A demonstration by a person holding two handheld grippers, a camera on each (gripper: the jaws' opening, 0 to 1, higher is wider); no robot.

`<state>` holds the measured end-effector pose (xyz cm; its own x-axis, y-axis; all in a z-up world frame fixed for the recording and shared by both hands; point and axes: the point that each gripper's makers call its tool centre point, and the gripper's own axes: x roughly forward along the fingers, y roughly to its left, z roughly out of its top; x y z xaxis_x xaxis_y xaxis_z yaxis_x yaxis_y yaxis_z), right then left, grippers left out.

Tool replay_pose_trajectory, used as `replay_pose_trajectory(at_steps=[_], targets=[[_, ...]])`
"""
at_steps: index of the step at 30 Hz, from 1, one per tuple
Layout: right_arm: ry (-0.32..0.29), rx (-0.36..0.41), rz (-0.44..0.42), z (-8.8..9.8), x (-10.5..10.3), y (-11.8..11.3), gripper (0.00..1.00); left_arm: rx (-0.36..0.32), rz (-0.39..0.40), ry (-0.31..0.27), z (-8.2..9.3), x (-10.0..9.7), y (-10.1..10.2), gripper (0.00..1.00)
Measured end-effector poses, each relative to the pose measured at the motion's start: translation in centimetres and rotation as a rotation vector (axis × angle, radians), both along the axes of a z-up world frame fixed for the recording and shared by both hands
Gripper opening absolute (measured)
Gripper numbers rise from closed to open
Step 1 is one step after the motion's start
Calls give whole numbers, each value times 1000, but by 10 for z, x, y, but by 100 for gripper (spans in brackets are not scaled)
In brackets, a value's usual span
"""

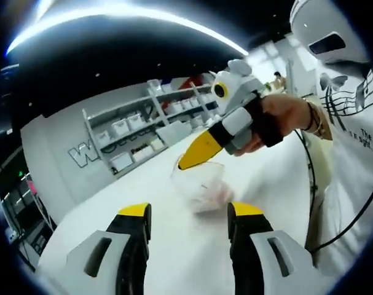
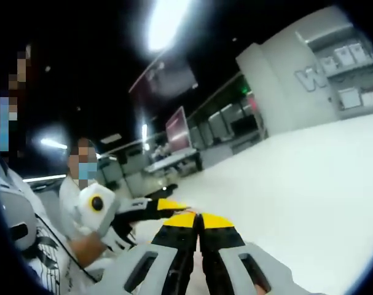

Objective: Open the resealable bag by pulling the two sides of the seal apart until the entire bag opening is separated and visibly accessible.

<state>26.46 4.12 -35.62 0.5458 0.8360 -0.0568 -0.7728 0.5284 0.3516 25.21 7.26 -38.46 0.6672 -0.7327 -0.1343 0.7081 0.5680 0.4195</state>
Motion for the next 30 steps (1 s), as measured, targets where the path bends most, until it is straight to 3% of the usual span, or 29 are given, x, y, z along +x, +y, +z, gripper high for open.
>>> replay_pose_trajectory(at_steps=[13,17,20,24,30], targets=[[11,59,-18,8,2,-9,0,-143,42,114,-2,3,9,85],[25,89,-33,12,5,-14,0,-236,46,210,-6,3,9,97],[25,89,-38,14,6,-16,0,-232,50,245,-14,5,10,97],[22,94,-39,19,6,-16,0,-212,56,217,-14,4,8,98],[31,112,-29,24,7,-16,0,-300,70,236,-7,9,15,99]])
